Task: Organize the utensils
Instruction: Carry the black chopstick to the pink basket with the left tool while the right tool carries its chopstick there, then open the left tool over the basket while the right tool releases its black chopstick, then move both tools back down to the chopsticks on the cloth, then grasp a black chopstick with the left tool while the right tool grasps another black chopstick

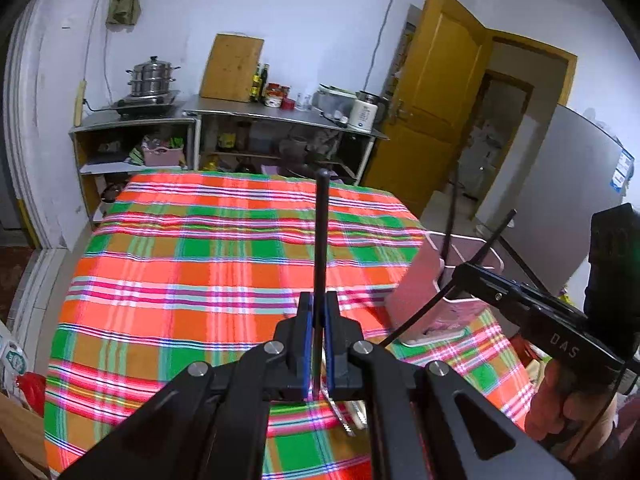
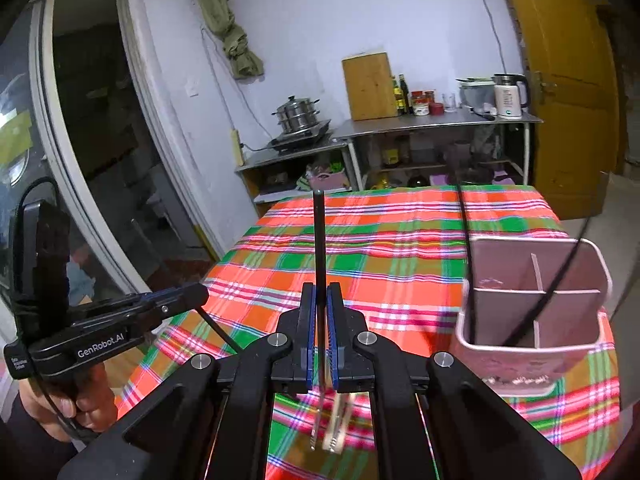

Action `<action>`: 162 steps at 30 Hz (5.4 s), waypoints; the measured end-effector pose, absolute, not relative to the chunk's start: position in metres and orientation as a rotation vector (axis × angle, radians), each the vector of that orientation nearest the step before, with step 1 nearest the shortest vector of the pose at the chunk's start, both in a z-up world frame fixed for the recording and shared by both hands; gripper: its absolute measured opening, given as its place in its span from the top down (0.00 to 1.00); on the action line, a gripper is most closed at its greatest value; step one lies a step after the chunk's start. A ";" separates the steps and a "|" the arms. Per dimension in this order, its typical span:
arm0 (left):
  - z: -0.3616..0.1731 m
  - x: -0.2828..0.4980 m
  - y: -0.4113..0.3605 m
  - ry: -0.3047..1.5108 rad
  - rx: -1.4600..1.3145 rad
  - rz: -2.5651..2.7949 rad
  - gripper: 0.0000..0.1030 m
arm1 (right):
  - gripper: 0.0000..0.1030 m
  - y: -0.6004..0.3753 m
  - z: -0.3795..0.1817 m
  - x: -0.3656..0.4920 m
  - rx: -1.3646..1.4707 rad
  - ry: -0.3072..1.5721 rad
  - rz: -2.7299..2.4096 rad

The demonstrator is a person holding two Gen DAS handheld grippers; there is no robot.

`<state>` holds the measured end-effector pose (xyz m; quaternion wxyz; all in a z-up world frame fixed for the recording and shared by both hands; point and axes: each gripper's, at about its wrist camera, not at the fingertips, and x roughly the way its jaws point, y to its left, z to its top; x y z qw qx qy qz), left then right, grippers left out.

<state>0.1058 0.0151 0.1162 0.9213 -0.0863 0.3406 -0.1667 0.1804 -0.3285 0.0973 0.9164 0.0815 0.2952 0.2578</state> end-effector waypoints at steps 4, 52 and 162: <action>0.115 0.105 -0.002 0.722 -0.180 -0.389 0.95 | 0.95 -0.347 0.097 0.175 0.186 0.608 0.499; 0.117 0.190 -0.147 0.749 -0.159 -0.575 0.94 | 0.95 -0.464 0.092 0.219 0.286 0.571 0.260; -0.038 0.192 0.010 0.973 -0.141 -0.224 0.86 | 0.93 -0.253 -0.054 0.286 0.002 0.994 0.461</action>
